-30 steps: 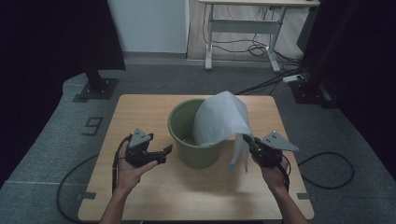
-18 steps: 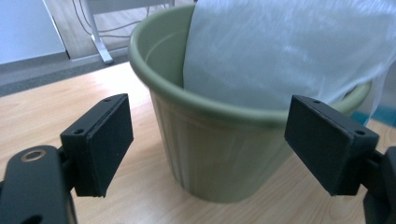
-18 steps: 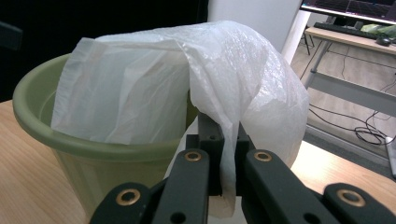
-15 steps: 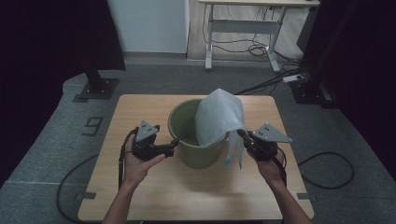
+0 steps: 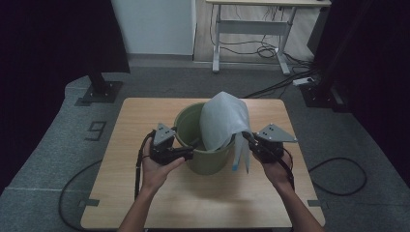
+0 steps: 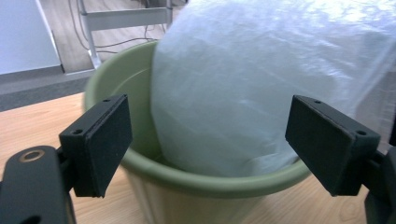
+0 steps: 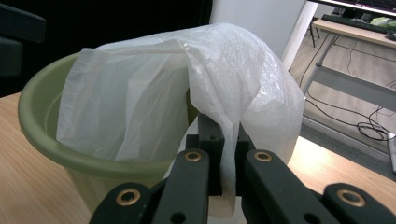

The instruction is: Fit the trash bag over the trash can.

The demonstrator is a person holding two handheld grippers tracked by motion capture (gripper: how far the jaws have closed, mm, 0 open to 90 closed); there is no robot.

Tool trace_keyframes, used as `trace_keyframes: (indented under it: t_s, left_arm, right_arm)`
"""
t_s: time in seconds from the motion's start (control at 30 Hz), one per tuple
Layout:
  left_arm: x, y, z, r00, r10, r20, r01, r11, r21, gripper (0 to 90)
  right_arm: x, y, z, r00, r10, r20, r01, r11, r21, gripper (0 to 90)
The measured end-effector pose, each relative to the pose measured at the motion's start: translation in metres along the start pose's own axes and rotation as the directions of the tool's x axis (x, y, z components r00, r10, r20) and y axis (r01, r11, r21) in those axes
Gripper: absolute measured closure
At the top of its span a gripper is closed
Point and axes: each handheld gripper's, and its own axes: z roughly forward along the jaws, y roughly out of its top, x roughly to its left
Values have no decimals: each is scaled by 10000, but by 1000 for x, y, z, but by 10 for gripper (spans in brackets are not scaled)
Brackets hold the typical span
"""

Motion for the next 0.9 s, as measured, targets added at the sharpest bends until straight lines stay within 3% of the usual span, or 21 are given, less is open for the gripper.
trace_keyframes:
  t_s: [0.3, 0.67, 0.83, 0.87, 0.9]
  left_arm:
    - [-30, 4, 16, 9981, 378, 494, -381, 9993, 37, 142]
    - [-52, 12, 35, 9957, 790, 482, -797, 9967, 123, 151]
    - [-56, 14, 36, 9966, 782, 244, -781, 9969, -48, 412]
    - [-56, 14, 36, 9968, 780, 179, -779, 9969, -60, 412]
    - [-57, 15, 37, 9964, 842, 66, -842, 9964, -48, 473]
  right_arm:
    - [5, 8, 5, 9999, -128, -82, 131, 9995, 287, 882]
    - [6, 9, 6, 9996, -180, -218, 187, 9993, 328, 881]
    - [5, 8, 3, 9996, -51, -261, 57, 9997, 225, 880]
    - [5, 8, 3, 9996, -51, -261, 57, 9997, 225, 879]
    - [4, 6, 2, 9991, 56, -421, -54, 10000, 56, 869]
